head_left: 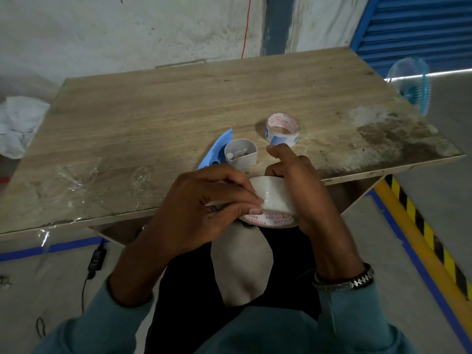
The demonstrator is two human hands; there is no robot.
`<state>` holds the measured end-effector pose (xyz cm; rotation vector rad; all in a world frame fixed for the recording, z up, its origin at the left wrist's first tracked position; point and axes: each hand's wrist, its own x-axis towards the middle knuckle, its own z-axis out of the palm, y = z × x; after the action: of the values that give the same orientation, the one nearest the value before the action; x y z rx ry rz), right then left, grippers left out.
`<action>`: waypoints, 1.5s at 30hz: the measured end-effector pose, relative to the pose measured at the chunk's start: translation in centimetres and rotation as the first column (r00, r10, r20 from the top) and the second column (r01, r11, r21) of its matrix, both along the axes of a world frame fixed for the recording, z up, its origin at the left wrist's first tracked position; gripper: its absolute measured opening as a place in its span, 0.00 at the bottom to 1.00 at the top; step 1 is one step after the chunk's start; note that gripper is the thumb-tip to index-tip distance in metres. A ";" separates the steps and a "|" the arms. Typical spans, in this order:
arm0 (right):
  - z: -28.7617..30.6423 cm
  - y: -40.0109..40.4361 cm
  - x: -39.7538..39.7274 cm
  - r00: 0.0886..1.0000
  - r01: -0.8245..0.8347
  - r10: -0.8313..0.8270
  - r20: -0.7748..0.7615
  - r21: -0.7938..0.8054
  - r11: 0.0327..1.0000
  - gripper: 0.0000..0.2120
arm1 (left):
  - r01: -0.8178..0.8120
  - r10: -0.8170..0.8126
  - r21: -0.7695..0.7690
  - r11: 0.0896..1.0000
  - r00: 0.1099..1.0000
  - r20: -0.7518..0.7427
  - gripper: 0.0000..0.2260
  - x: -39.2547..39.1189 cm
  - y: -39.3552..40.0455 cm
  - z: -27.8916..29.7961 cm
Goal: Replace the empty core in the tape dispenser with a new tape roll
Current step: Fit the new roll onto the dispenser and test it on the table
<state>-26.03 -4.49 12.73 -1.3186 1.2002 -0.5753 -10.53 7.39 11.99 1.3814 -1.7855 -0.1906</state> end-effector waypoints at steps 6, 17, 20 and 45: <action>-0.8 -0.5 0.2 0.999 -0.024 0.023 0.044 0.018 1.000 0.23 | -0.058 0.057 -0.039 0.998 0.998 -0.020 0.03 -0.7 -0.2 -1.3; -1.0 -0.3 0.5 0.998 -0.043 0.040 0.038 0.066 0.997 0.22 | -0.091 0.100 -0.099 0.991 0.991 0.093 0.09 -1.8 0.9 -1.8; -0.7 -0.2 0.2 0.996 -0.087 0.083 0.045 0.090 0.992 0.27 | -0.053 0.057 -0.090 0.995 0.997 0.045 0.07 -1.4 0.8 -1.8; -0.7 -0.5 0.2 0.981 -0.045 0.017 0.193 0.144 0.989 0.33 | -0.204 0.217 -0.096 0.974 0.965 0.146 0.10 -2.6 1.2 -2.0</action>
<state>-25.86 -5.01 12.01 -1.1280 1.0416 -0.5665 -13.12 8.57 9.98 1.5512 -1.7355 0.1053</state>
